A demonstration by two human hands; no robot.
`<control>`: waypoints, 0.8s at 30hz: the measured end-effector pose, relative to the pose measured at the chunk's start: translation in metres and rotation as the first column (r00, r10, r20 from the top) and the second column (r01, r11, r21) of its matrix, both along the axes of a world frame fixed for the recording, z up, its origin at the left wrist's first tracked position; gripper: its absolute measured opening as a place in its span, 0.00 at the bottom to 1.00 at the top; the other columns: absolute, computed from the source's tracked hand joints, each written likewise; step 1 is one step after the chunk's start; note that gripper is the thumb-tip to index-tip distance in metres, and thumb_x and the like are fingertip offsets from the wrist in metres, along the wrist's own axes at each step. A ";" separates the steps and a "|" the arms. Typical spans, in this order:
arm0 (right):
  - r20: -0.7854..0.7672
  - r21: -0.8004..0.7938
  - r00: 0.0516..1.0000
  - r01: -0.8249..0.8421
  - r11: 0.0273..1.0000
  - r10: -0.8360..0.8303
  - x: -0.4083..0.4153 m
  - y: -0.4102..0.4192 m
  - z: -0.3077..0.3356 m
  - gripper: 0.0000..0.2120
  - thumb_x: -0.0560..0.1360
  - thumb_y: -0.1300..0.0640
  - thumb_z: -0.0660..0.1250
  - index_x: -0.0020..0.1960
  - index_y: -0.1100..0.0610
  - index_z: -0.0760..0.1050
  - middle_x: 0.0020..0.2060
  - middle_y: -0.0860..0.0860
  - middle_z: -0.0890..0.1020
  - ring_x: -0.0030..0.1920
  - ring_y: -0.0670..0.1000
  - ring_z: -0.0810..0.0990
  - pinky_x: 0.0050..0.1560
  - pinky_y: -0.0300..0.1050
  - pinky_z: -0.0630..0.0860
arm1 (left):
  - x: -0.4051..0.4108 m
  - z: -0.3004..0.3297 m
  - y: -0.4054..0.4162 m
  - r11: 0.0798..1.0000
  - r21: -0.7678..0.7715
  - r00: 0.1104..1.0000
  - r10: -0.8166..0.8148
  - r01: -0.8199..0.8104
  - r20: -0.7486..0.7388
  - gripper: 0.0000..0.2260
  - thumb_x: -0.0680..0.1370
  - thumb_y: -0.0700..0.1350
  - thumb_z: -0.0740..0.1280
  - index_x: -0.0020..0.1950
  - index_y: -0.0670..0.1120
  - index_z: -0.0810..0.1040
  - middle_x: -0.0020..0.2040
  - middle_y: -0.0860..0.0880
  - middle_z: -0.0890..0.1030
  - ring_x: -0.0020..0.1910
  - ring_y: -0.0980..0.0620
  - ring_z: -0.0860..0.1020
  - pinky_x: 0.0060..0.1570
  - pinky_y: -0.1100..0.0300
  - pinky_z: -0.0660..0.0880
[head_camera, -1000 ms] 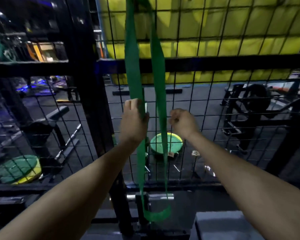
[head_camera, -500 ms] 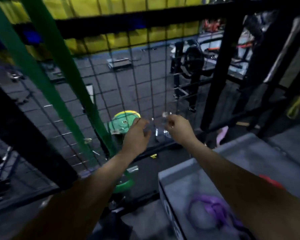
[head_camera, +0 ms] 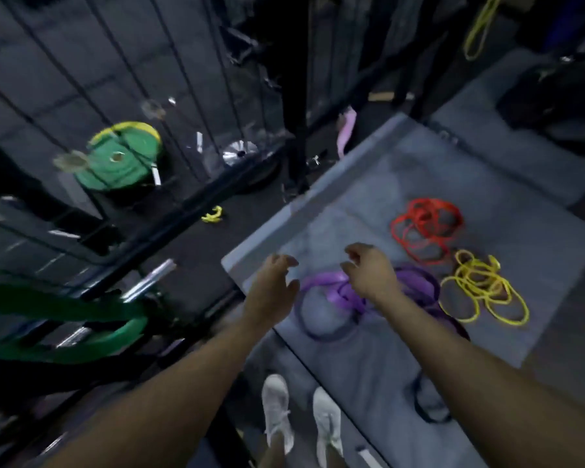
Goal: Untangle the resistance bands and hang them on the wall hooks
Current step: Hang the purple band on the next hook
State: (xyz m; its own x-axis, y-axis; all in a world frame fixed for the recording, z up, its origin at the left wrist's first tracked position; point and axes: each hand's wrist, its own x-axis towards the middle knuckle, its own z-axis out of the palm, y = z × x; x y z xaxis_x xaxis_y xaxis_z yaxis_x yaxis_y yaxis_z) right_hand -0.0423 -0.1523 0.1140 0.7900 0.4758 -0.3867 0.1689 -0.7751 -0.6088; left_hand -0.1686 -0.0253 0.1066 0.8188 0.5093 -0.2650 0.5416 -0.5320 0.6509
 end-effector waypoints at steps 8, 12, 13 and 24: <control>0.003 -0.166 0.989 0.149 0.975 -0.151 0.011 -0.047 -0.126 0.10 0.73 0.61 0.64 0.52 0.63 0.79 0.50 0.62 0.82 0.53 0.61 0.79 0.55 0.51 0.73 | 0.031 -0.130 -0.016 0.989 -0.076 0.969 -0.141 0.128 -0.201 0.20 0.74 0.38 0.66 0.66 0.41 0.70 0.63 0.42 0.71 0.61 0.42 0.73 0.57 0.53 0.69; -0.020 -0.215 0.983 0.174 0.961 -0.182 0.011 -0.050 -0.171 0.14 0.74 0.60 0.65 0.59 0.64 0.75 0.55 0.62 0.78 0.58 0.61 0.75 0.61 0.48 0.68 | 0.034 -0.184 -0.003 0.985 0.007 0.940 -0.162 0.172 -0.300 0.22 0.74 0.39 0.66 0.67 0.41 0.67 0.64 0.40 0.68 0.62 0.39 0.70 0.58 0.51 0.68; -0.019 -0.216 0.982 0.178 0.960 -0.186 0.012 -0.050 -0.180 0.15 0.74 0.60 0.65 0.60 0.63 0.74 0.56 0.62 0.77 0.59 0.61 0.75 0.62 0.48 0.67 | 0.035 -0.196 0.002 0.987 0.031 0.940 -0.142 0.160 -0.309 0.23 0.73 0.39 0.67 0.68 0.41 0.67 0.65 0.40 0.68 0.63 0.39 0.69 0.60 0.50 0.67; -0.087 -0.249 0.970 0.199 0.948 -0.227 0.003 -0.043 -0.222 0.21 0.75 0.59 0.66 0.67 0.61 0.71 0.64 0.59 0.74 0.66 0.58 0.71 0.67 0.46 0.64 | 0.040 -0.258 0.022 0.995 0.042 0.866 -0.055 0.087 -0.497 0.14 0.78 0.41 0.57 0.62 0.49 0.72 0.59 0.42 0.73 0.58 0.39 0.75 0.54 0.48 0.73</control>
State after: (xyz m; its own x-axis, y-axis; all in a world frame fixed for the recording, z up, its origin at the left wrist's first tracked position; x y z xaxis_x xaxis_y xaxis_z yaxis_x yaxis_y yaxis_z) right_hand -0.0396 -0.1951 -0.1082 0.8075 0.1854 -0.5599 -0.0751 -0.9093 -0.4094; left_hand -0.1288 -0.0035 -0.1515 0.6229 0.4832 -0.6152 0.7432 -0.6111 0.2725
